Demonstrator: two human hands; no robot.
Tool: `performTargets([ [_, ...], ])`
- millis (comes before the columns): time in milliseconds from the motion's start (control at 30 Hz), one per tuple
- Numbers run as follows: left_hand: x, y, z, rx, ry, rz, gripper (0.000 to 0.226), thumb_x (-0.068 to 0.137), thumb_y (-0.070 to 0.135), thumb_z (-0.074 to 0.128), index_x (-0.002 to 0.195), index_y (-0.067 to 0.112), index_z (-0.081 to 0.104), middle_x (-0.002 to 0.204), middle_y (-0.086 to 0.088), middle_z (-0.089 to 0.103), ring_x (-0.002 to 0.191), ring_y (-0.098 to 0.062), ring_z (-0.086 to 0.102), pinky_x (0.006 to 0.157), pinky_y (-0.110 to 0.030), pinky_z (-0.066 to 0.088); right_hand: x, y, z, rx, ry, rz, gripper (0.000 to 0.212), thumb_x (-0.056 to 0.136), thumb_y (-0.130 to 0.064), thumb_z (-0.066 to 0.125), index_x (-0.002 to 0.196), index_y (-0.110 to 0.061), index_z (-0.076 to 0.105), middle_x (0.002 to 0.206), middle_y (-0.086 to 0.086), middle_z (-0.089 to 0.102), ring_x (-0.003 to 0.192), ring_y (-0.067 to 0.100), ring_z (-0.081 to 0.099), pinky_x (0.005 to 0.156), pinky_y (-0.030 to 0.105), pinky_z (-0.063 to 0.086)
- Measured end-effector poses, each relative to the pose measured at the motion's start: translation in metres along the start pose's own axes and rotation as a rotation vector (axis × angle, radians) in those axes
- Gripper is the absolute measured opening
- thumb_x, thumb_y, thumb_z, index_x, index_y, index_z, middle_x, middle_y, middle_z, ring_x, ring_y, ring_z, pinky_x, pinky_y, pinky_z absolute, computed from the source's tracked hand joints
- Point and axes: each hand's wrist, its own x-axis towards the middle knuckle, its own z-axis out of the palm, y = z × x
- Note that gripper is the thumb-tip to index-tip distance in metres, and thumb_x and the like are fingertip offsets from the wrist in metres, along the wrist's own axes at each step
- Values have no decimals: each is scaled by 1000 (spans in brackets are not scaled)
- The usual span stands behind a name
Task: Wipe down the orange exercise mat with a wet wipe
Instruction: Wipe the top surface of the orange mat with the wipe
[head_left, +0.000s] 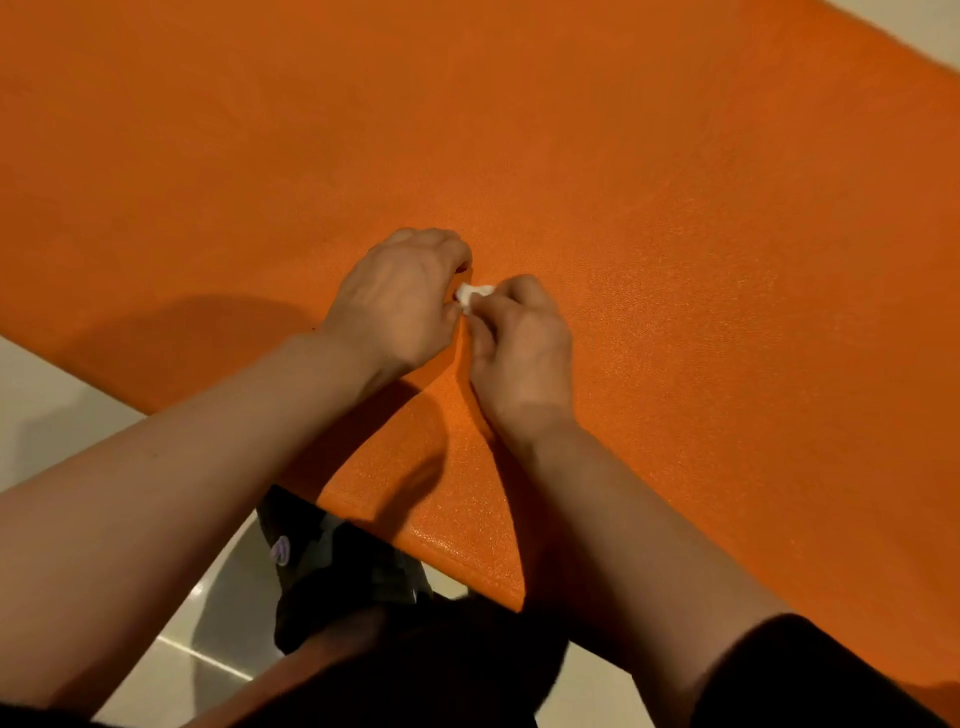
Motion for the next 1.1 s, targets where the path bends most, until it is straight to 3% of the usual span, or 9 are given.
performTargets([
  [100, 9, -7, 2, -10, 19, 31, 38, 86, 20, 64, 123, 12, 58, 133, -6, 53, 119, -28, 44, 90, -35, 39, 14, 26, -14, -39, -85, -14, 18, 82, -6, 57, 89, -1, 73, 90, 15, 60, 85, 36, 59, 74, 33, 43],
  [167, 15, -12, 2, 1, 30, 54, 45, 85, 22, 66, 128, 13, 55, 130, -7, 53, 117, -28, 44, 87, -37, 41, 20, 50, -32, -102, 20, 82, 19, 84, -8, 56, 90, -1, 72, 92, 15, 59, 87, 35, 57, 74, 28, 35],
  [267, 27, -15, 3, -13, 57, 76, 50, 84, 22, 67, 132, 14, 52, 131, -7, 51, 119, -29, 44, 89, -41, 45, 23, 50, -32, -99, 170, 256, 19, 86, -8, 55, 91, 1, 71, 94, 18, 59, 87, 37, 58, 74, 30, 36],
  [467, 52, -11, 6, -15, 58, 160, 54, 83, 19, 68, 134, 9, 53, 138, -9, 48, 125, -31, 42, 97, -40, 41, 35, 26, -6, -47, 4, -48, 16, 78, -2, 59, 87, 0, 71, 85, 16, 58, 79, 35, 56, 69, 29, 36],
  [600, 59, -15, 6, -22, 68, 176, 53, 84, 25, 68, 133, 12, 53, 130, -9, 50, 119, -29, 43, 90, -42, 45, 45, 65, -40, -127, 242, 228, 20, 80, -6, 55, 88, 1, 72, 87, 18, 57, 81, 36, 57, 66, 22, 27],
  [667, 62, -15, 7, -12, 96, 192, 51, 84, 26, 69, 130, 11, 55, 124, -11, 51, 114, -30, 45, 87, -42, 46, 51, 64, -38, -89, 341, 365, 22, 82, -8, 53, 87, 2, 72, 87, 20, 57, 79, 38, 57, 66, 26, 29],
  [900, 85, -5, 11, -29, 105, 268, 47, 85, 22, 61, 129, 7, 55, 131, -15, 49, 119, -32, 44, 95, -43, 42, 73, 39, -10, -88, 69, -46, 23, 85, -12, 51, 84, -1, 71, 84, 16, 57, 77, 35, 54, 67, 33, 34],
  [967, 92, -7, 12, -14, 95, 289, 48, 85, 25, 56, 129, 6, 55, 135, -15, 50, 122, -34, 44, 100, -42, 39, 81, 66, -29, -170, 174, 41, 25, 82, -11, 51, 88, 0, 72, 88, 18, 58, 80, 36, 56, 69, 35, 38],
  [1100, 101, -14, 10, -8, 95, 313, 48, 83, 29, 51, 126, 8, 56, 134, -14, 51, 122, -34, 45, 100, -42, 38, 93, 97, -51, -146, 450, 400, 23, 86, -7, 52, 94, 1, 72, 93, 19, 57, 85, 37, 57, 70, 26, 30],
])
